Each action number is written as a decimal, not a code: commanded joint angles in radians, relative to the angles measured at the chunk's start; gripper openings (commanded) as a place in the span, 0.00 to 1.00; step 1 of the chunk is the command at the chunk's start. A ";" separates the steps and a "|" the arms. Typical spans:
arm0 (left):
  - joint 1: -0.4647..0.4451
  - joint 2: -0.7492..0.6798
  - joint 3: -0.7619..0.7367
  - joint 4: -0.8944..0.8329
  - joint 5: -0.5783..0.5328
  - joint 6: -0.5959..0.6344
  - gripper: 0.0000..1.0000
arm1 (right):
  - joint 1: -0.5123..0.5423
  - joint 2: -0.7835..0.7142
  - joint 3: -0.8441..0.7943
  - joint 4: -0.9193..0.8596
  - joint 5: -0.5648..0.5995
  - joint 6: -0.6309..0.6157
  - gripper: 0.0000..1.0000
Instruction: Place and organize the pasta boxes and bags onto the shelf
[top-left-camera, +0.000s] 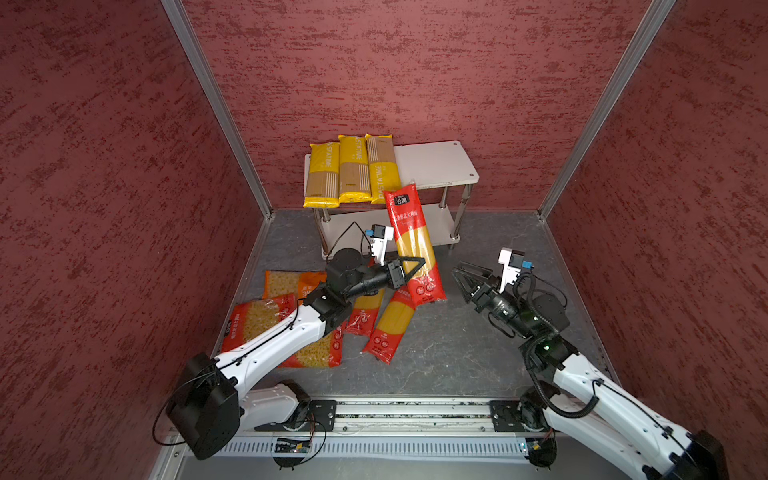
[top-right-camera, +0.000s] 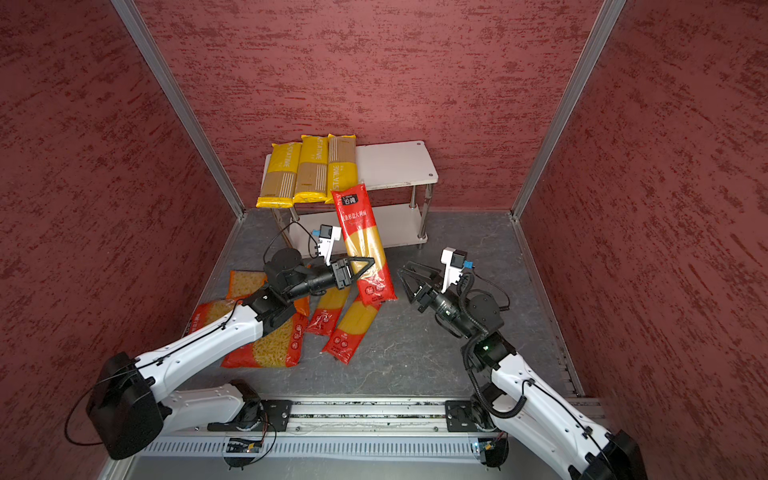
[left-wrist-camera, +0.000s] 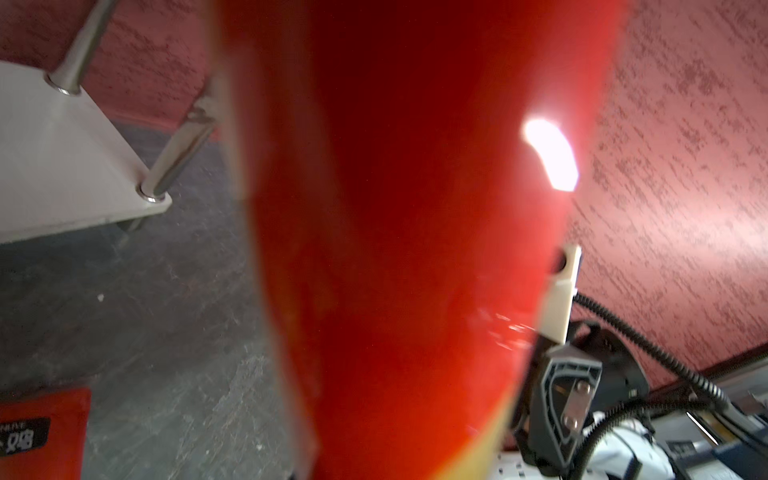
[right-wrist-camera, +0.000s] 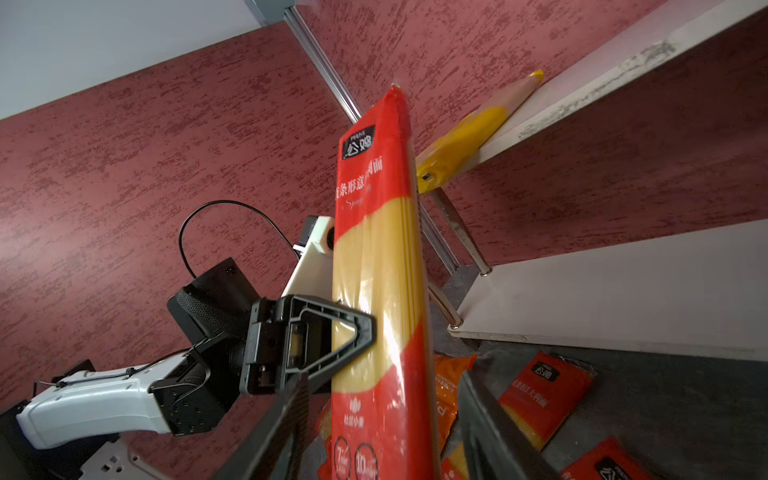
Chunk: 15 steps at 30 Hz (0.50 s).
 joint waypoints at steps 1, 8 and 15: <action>-0.026 0.000 0.123 0.144 -0.134 -0.002 0.00 | 0.076 -0.012 -0.028 0.042 0.166 0.100 0.60; -0.038 0.072 0.193 0.199 -0.138 -0.061 0.00 | 0.171 0.116 -0.082 0.339 0.215 0.192 0.62; -0.055 0.055 0.192 0.177 -0.191 -0.036 0.00 | 0.182 0.201 -0.085 0.405 0.326 0.258 0.62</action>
